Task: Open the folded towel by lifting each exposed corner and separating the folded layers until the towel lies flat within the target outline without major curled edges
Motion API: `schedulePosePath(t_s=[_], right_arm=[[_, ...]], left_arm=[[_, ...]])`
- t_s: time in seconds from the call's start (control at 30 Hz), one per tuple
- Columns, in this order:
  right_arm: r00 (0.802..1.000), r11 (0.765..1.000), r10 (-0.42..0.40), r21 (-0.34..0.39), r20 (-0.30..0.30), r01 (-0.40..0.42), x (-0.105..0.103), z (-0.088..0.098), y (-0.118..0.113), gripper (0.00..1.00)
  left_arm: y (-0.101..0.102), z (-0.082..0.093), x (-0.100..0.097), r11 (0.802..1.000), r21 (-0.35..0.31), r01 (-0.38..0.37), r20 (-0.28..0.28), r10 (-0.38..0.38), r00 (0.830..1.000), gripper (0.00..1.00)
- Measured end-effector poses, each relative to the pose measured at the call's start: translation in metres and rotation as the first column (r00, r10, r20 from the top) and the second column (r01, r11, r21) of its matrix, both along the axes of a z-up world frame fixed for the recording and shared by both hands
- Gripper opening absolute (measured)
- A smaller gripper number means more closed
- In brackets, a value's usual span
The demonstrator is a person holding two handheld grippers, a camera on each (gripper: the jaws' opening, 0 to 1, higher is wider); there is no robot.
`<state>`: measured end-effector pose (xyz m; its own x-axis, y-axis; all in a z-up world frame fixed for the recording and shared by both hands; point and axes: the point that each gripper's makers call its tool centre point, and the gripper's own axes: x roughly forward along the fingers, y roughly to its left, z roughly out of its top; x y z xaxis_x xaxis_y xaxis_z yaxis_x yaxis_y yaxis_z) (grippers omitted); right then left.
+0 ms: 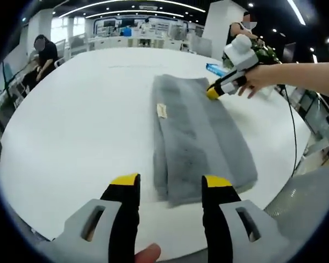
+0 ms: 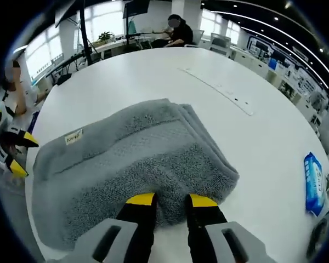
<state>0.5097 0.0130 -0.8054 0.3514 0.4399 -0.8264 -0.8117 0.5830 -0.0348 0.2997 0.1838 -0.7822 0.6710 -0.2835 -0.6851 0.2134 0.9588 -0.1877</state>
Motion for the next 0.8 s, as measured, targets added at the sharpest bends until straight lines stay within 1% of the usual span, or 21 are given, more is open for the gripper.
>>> schedulePosePath(t_s=[0.1,0.23,0.3,0.37,0.43,0.53,0.63,0.7,0.73,0.77,0.8], right_arm=[[1.000,1.000,0.009,0.004,0.003,-0.009,0.000,0.000,0.001,0.20],[1.000,1.000,0.000,0.005,0.003,0.000,0.000,0.000,0.001,0.19],[1.000,1.000,-0.021,0.000,0.012,0.021,0.001,0.001,0.000,0.19],[0.999,0.999,-0.035,0.005,0.020,0.034,0.000,0.003,0.001,0.19],[0.998,0.998,-0.055,0.027,0.026,0.055,0.001,0.006,-0.001,0.19],[0.997,0.997,-0.067,0.041,0.037,0.065,-0.001,0.011,-0.003,0.18],[0.996,0.994,-0.081,0.082,0.045,0.077,0.000,0.022,-0.003,0.17],[0.994,0.985,-0.100,0.147,0.054,0.091,-0.002,0.033,0.003,0.19],[0.993,0.983,-0.105,0.155,0.054,0.095,-0.003,0.035,0.004,0.20],[0.992,0.979,-0.119,0.175,0.047,0.109,-0.007,0.041,0.005,0.20],[0.991,0.970,-0.126,0.216,0.049,0.113,-0.010,0.048,0.010,0.21]], left_arm=[[0.001,-0.006,0.002,1.000,0.004,0.005,-0.011,-0.005,1.000,0.44],[0.001,-0.013,0.003,1.000,-0.017,-0.007,-0.036,0.006,0.999,0.43],[-0.004,-0.017,0.000,0.999,-0.045,-0.002,-0.065,0.000,0.998,0.39],[-0.006,-0.019,-0.001,0.998,-0.061,-0.004,-0.077,0.000,0.997,0.37],[-0.008,-0.019,-0.001,0.997,-0.072,-0.003,-0.077,-0.002,0.997,0.36],[-0.008,-0.020,0.000,0.998,-0.068,0.004,-0.074,-0.009,0.997,0.36],[-0.007,-0.020,-0.001,0.998,-0.064,0.003,-0.080,-0.008,0.997,0.34],[-0.006,-0.020,-0.001,0.998,-0.064,-0.004,-0.088,-0.002,0.996,0.33],[-0.006,-0.020,-0.002,0.998,-0.064,-0.007,-0.091,0.001,0.996,0.33],[-0.007,-0.019,-0.003,0.998,-0.062,-0.010,-0.094,0.004,0.996,0.32],[-0.007,-0.018,-0.004,0.998,-0.062,-0.015,-0.099,0.008,0.995,0.31]])
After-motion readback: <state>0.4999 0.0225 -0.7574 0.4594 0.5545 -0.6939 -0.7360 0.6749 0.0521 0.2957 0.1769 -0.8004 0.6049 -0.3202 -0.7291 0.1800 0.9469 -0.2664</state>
